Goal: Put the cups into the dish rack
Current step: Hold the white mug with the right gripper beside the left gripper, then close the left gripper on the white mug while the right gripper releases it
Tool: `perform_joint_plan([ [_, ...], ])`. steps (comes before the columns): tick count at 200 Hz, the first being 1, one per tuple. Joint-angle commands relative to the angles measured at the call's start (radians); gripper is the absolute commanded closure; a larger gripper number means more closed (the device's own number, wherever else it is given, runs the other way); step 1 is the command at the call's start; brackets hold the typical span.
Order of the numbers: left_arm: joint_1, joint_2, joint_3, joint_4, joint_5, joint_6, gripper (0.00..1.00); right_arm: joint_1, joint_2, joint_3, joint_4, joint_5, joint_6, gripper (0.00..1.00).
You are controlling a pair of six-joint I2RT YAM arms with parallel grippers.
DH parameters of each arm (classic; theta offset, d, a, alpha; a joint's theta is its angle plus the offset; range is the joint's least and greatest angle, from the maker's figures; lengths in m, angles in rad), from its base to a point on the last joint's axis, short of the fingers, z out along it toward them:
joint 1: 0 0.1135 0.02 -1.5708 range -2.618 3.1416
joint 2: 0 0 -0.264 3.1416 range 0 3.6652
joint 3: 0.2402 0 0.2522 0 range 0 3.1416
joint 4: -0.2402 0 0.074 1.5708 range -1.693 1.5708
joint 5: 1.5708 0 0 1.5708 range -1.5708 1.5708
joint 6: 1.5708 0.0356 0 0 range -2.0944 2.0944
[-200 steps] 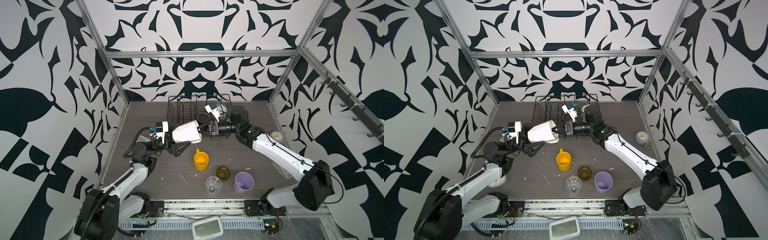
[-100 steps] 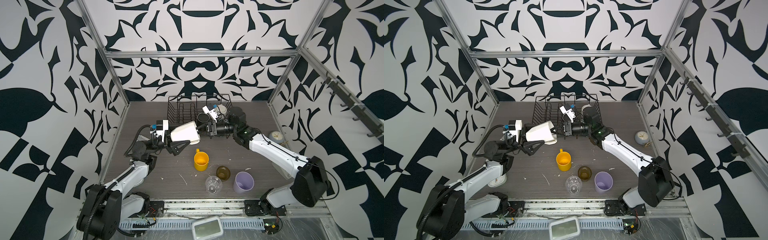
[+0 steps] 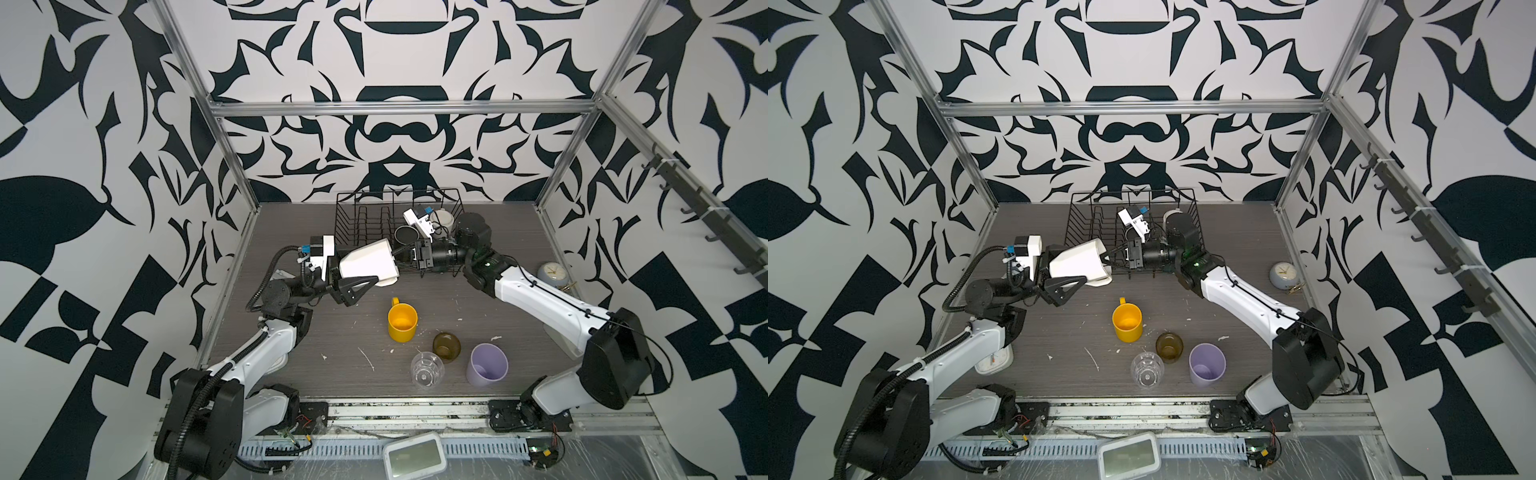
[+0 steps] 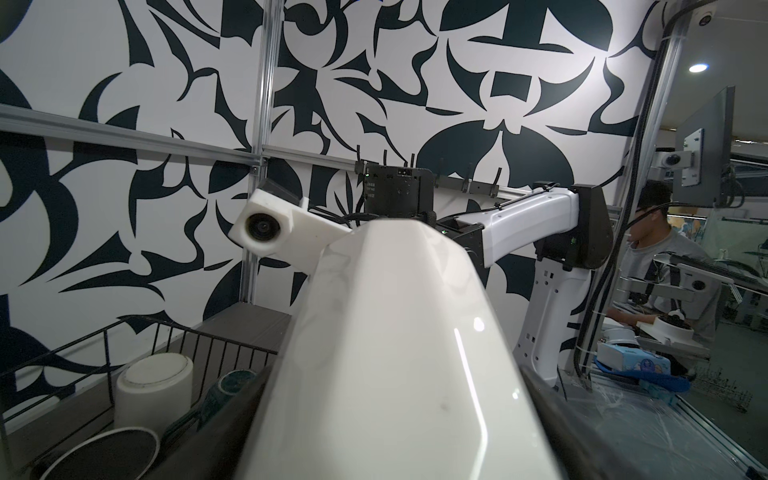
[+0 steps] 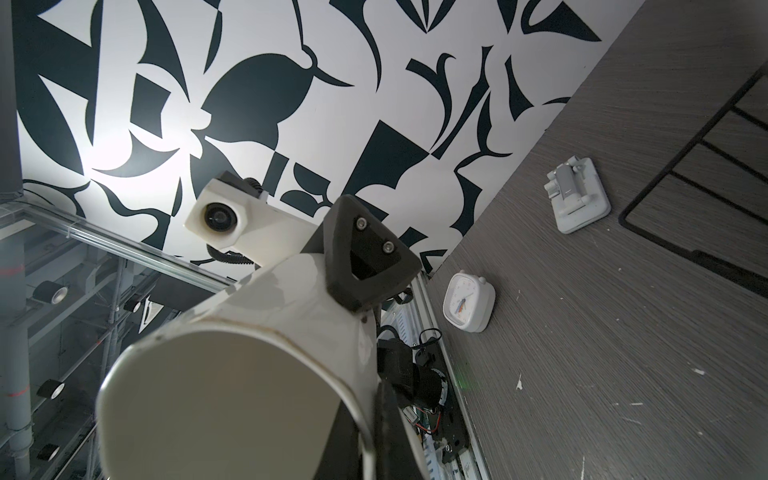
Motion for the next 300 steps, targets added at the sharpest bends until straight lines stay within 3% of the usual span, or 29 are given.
perform_joint_plan([
  [1, -0.027, -0.019, 0.037, 0.067, 0.056, -0.039, 0.67, 0.027, -0.007, 0.031, 0.126, 0.011, 0.021, 1.00],
  [27, -0.027, -0.031, 0.073, 0.008, 0.045, -0.048, 1.00, 0.026, -0.013, 0.031, 0.103, 0.024, 0.010, 0.98],
  [76, -0.024, -0.049, 0.105, 0.027, 0.027, -0.067, 1.00, 0.017, -0.026, 0.031, 0.083, 0.040, 0.000, 0.86],
  [106, 0.000, -0.067, 0.118, 0.015, -0.007, -0.065, 1.00, -0.006, -0.046, 0.015, 0.080, 0.051, 0.005, 0.65],
  [132, 0.036, -0.094, 0.147, -0.070, -0.061, -0.064, 1.00, -0.063, -0.078, -0.022, 0.056, 0.074, 0.008, 0.53],
  [155, 0.055, -0.129, 0.214, -0.325, -0.090, 0.009, 1.00, -0.138, -0.131, -0.067, -0.006, 0.105, -0.003, 0.47],
  [191, 0.056, -0.175, 0.437, -1.076, -0.242, 0.381, 1.00, -0.209, -0.261, -0.061, -0.403, 0.274, -0.241, 0.39],
  [217, 0.055, -0.117, 0.627, -1.434, -0.362, 0.543, 1.00, -0.228, -0.340, -0.076, -0.483, 0.345, -0.293, 0.31],
  [268, 0.056, 0.059, 0.895, -1.765, -0.541, 0.707, 1.00, -0.232, -0.500, -0.071, -0.673, 0.537, -0.415, 0.05],
  [300, 0.056, 0.191, 1.019, -1.874, -0.642, 0.800, 1.00, -0.234, -0.569, -0.074, -0.762, 0.598, -0.456, 0.03],
])
